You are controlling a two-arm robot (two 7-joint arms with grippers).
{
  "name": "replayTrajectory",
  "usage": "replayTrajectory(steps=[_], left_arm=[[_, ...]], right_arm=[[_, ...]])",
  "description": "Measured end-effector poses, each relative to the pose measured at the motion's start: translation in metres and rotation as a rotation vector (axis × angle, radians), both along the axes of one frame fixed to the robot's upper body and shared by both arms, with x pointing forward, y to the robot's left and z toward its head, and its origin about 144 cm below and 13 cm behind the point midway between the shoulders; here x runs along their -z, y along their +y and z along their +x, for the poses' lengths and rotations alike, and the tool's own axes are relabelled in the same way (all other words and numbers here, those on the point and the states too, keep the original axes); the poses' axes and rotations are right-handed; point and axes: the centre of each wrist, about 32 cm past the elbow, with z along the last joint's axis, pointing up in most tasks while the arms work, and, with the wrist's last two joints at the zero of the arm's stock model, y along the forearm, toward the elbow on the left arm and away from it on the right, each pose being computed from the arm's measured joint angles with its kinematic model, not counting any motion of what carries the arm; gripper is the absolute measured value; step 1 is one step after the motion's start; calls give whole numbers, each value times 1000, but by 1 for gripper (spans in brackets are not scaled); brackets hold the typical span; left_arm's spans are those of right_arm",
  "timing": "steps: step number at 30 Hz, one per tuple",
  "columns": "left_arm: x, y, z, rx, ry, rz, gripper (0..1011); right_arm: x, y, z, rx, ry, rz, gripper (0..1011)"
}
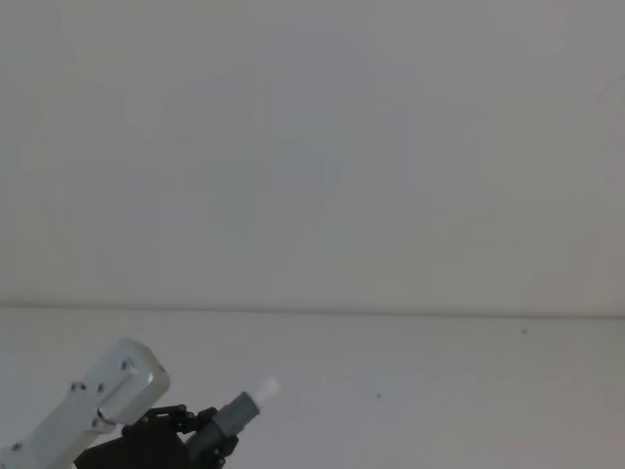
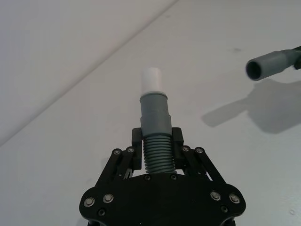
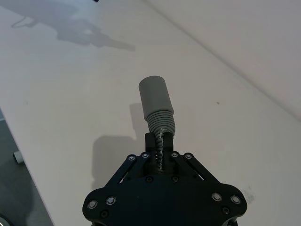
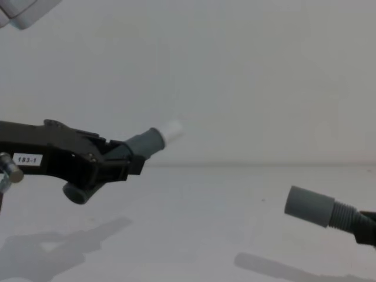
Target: Use both hands to pick up one end of the pipe from the table, align the ends, and insert them.
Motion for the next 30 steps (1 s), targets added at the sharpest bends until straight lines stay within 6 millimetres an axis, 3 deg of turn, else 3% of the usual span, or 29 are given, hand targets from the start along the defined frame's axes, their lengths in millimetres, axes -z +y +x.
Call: replayTrajectory(steps=[30], left_arm=[[-19, 4, 43, 330, 68, 82, 331]], right_arm=[[8, -15, -6, -101, -124, -66, 61]])
